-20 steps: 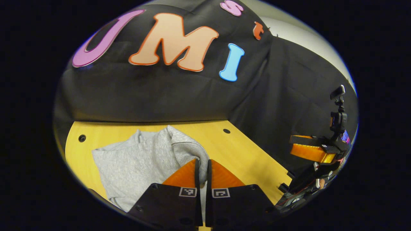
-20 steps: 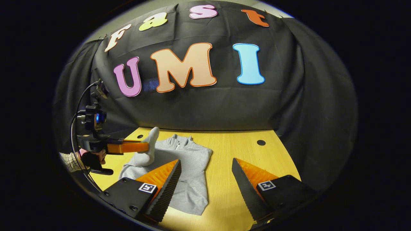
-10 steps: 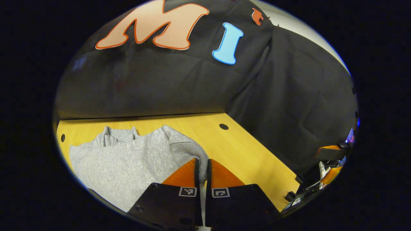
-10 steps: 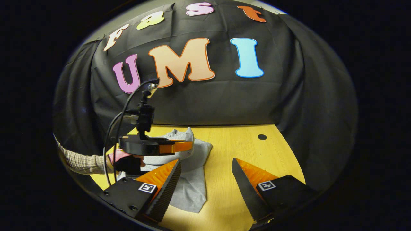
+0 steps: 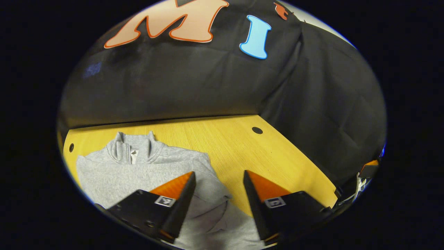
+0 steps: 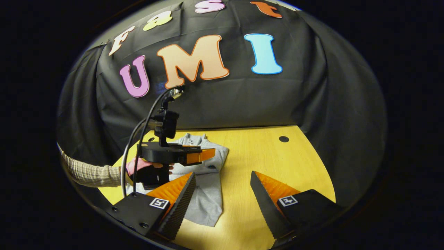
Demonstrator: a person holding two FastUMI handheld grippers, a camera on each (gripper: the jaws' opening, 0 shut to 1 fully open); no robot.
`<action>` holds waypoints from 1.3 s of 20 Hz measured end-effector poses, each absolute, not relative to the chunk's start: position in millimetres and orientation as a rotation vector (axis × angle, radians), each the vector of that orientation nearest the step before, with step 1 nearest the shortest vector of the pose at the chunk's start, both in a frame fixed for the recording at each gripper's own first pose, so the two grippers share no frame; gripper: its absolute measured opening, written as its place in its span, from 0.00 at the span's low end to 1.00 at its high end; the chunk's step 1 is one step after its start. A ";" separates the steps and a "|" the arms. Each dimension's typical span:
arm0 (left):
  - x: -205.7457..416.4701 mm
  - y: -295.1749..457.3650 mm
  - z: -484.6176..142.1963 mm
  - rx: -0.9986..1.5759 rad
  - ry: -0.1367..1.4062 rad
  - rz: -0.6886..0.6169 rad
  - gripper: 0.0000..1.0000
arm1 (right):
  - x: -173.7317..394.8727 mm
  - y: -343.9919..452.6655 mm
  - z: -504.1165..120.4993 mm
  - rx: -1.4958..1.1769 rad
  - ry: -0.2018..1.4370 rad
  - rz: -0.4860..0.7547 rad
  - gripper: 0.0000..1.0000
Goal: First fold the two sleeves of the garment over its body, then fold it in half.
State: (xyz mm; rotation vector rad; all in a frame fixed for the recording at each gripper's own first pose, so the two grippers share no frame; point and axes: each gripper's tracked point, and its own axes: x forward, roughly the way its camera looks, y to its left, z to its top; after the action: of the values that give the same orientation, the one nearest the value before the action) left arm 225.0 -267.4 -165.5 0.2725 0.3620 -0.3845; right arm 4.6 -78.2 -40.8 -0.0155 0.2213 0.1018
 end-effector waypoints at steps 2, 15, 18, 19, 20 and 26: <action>208.6 -250.0 -154.8 0.316 0.347 -0.387 0.96 | 5.1 -69.0 -52.6 -0.024 0.239 0.124 0.95; 64.3 -50.3 -127.9 0.361 0.333 -0.128 0.95 | 19.5 -31.6 -166.2 -0.073 0.437 0.173 0.98; 33.6 -17.6 -154.2 0.297 0.412 -0.050 0.95 | 21.0 -31.2 -191.8 -0.072 0.481 0.155 0.98; 24.2 -11.7 -162.5 0.271 0.434 -0.024 0.95 | 21.7 -32.7 -199.9 -0.073 0.495 0.143 0.98; 18.3 -5.8 -170.4 0.248 0.460 0.005 0.96 | 22.1 -32.9 -208.6 -0.072 0.511 0.134 0.95; -2.8 7.3 -199.4 0.179 0.531 0.100 0.96 | 19.2 -31.7 -245.1 -0.104 0.575 0.105 0.94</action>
State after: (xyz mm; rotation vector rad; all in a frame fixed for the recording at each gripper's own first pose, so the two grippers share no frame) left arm -2.8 7.3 -199.4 0.1788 0.5313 0.1004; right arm 19.2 -31.7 -245.1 -0.1044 0.5750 0.1045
